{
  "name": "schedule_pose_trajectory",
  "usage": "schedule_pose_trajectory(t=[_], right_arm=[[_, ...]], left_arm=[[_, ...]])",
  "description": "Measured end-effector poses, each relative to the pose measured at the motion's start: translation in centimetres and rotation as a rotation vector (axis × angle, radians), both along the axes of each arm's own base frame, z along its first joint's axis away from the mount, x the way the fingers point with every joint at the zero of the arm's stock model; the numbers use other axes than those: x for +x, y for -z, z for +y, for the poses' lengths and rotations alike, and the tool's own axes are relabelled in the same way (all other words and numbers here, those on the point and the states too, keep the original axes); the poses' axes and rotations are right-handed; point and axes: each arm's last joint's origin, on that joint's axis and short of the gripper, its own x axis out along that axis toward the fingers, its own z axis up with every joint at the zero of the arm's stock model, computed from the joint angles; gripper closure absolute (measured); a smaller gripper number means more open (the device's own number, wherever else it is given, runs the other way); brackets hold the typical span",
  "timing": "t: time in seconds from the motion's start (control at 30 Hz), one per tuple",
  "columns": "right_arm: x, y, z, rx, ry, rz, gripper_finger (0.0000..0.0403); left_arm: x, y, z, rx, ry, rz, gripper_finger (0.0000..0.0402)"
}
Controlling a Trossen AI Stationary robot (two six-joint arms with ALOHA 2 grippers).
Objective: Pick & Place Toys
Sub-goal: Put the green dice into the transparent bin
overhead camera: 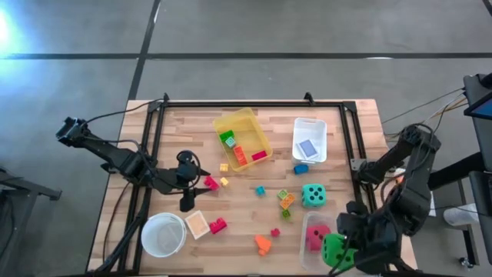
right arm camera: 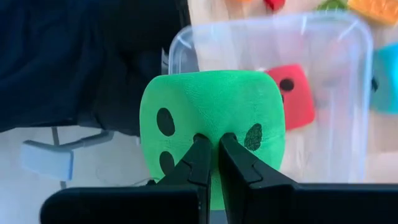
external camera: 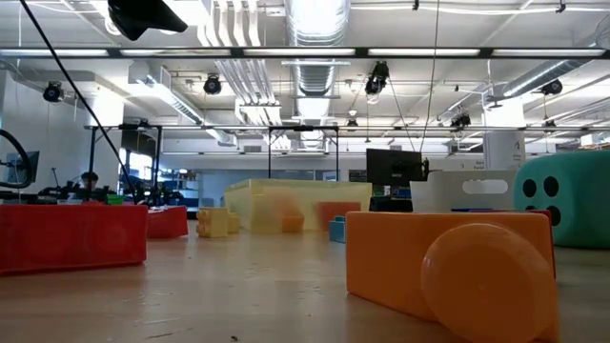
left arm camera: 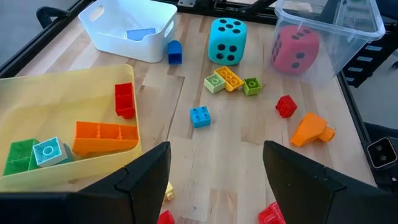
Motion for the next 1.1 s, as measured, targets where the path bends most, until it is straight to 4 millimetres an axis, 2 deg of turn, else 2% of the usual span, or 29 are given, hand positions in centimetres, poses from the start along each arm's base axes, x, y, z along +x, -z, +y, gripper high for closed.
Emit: schedule_pose_trajectory(t=[0.23,0.43,0.57,0.7,0.97,1.1], right_arm=[[0.5,2.7,2.6,-0.046,0.014,0.133,0.0395],[1.4,6.3,5.0,-0.128,-0.023,0.289,0.0395],[1.7,8.1,5.7,-0.201,-0.028,0.364,0.0395],[1.8,8.8,6.0,-0.219,-0.034,0.387,0.0395],[1.8,8.9,6.1,-0.221,-0.022,0.387,0.0395],[2.0,9.9,6.4,-0.244,-0.022,0.401,0.0395]], left_arm=[[0.0,0.0,0.0,-0.006,-0.004,-0.001,0.0144],[0.0,0.0,0.0,-0.006,-0.004,-0.001,0.0144],[0.0,0.0,0.0,-0.006,-0.004,-0.001,0.0144],[0.0,0.0,0.0,-0.015,-0.010,-0.002,0.0144],[0.0,0.0,0.0,-0.022,-0.014,-0.003,0.0144],[0.0,0.0,0.0,-0.021,-0.014,-0.003,0.0144]])
